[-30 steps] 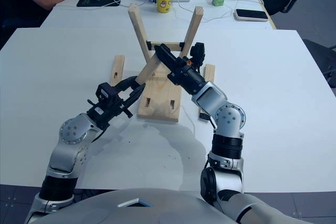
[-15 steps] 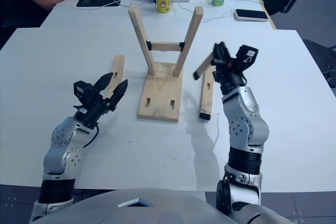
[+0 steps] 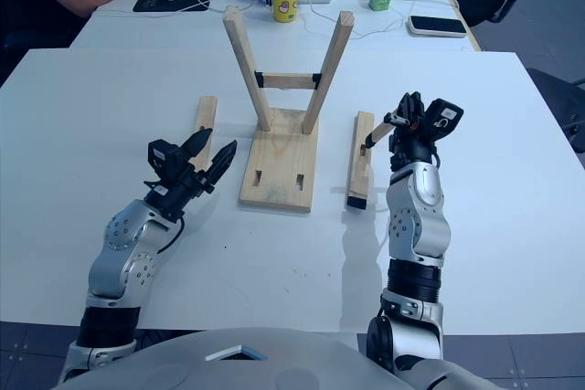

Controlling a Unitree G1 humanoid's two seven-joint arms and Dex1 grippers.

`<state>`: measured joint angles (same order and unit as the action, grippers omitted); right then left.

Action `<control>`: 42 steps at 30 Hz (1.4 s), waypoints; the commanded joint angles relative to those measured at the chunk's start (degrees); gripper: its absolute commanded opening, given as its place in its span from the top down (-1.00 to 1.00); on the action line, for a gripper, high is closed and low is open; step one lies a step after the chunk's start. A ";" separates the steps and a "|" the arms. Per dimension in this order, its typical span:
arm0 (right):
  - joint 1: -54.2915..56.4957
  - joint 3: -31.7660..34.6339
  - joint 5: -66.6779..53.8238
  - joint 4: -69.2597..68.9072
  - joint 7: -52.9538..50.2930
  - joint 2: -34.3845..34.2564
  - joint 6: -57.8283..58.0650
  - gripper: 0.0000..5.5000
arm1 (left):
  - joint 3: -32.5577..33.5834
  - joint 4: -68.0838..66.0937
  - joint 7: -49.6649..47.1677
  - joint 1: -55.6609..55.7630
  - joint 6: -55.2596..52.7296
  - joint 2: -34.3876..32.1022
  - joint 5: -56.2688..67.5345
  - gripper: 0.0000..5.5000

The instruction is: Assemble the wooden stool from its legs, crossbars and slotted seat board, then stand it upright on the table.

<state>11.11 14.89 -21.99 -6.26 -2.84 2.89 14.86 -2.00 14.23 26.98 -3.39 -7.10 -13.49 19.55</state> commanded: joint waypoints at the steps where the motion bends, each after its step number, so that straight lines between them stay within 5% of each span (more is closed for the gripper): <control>1: -1.00 0.67 -1.03 -0.22 -1.09 -1.77 0.88 0.85 | 0.25 -0.60 0.59 1.15 -0.94 -0.87 -0.25 -0.10; 26: -2.11 -3.16 9.97 2.59 -4.80 0.14 2.86 0.85 | 0.65 -1.44 -1.02 2.15 -1.38 -0.09 -0.85 -0.10; 42: -8.01 -7.15 15.51 14.15 2.07 1.96 -8.83 0.85 | 0.20 0.57 -2.83 0.93 -2.58 0.24 -1.26 -0.10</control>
<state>8.51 7.50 -5.71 2.72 -1.76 5.37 1.88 -1.60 13.94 24.64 -2.13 -9.06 -13.34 19.01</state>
